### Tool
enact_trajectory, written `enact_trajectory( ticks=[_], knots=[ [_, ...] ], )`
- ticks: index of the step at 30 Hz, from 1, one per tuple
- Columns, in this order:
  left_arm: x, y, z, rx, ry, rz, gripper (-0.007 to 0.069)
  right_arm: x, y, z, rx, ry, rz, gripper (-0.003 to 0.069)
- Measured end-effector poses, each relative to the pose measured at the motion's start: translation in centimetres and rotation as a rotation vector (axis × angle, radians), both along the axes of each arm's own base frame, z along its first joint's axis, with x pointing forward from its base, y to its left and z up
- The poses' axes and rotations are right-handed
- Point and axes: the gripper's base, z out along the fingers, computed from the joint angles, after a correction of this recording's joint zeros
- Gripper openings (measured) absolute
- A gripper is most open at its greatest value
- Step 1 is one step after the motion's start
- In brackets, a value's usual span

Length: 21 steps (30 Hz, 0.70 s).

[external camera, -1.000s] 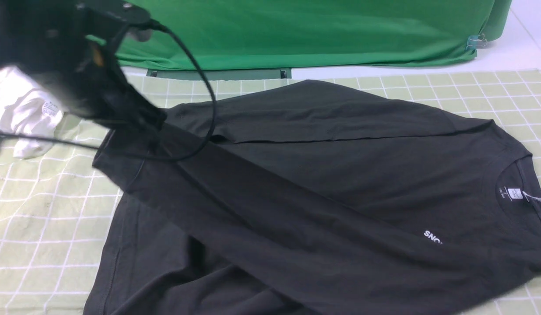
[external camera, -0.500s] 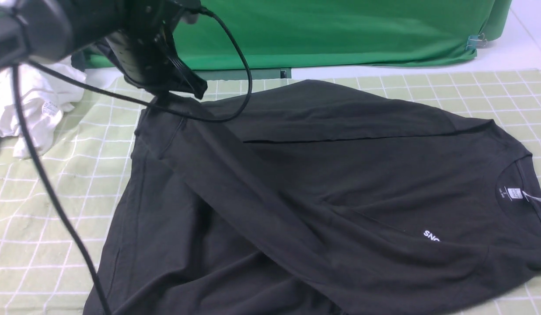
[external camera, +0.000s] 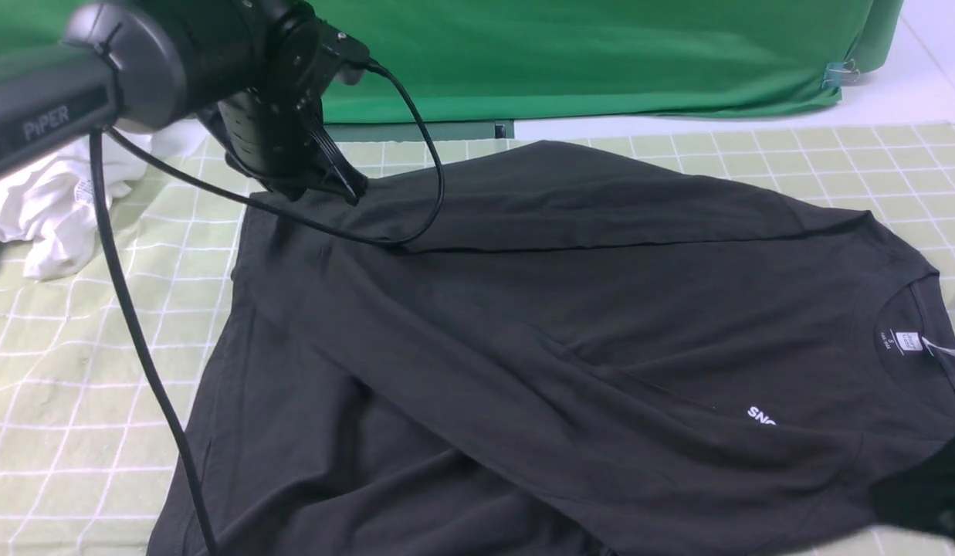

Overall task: Fold a long-sleeved shirt over a green coffee tablecloth.
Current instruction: 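Fold the left side of the black T-shirt inward over its body, then grab the top left corner of the dark shirt with the left gripper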

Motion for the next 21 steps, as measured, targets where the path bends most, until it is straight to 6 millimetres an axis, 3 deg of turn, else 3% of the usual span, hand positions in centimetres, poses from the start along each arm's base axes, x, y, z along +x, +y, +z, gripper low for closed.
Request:
enact_trajectory(
  ticks=[3,7,10,14,17,18,20,21],
  knots=[
    [-0.3,0.3,0.0,0.035,0.028,0.014,0.0305,0.2,1.7,-0.9,-0.026,0.033,0.101,0.0308],
    [-1.4,0.8,-0.3,0.064,0.14,0.091,0.0337,0.1,4.4,-2.1,-0.072,0.047,0.22,0.0332],
    [-2.2,0.8,-0.1,0.034,0.204,0.127,0.0275,0.1,5.9,-3.0,-0.121,0.05,0.261,0.0374],
    [-4.7,0.1,1.4,-0.14,0.206,0.142,0.0062,-0.2,8.8,-5.3,-0.235,0.041,0.321,0.0496],
    [-7.1,0.0,2.8,-0.262,0.169,0.147,0.0018,-0.3,10.4,-6.6,-0.267,0.028,0.329,0.0526],
    [-7.6,0.0,2.6,-0.273,0.175,0.149,0.0014,-0.3,10.6,-6.7,-0.269,0.028,0.329,0.0529],
    [-10.7,0.4,3.0,-0.345,0.159,0.154,0.0004,0.2,11.7,-8.2,-0.279,0.039,0.313,0.0535],
    [-11.0,0.5,2.7,-0.351,0.166,0.158,0.0004,0.2,11.7,-8.3,-0.279,0.04,0.313,0.0535]
  ],
)
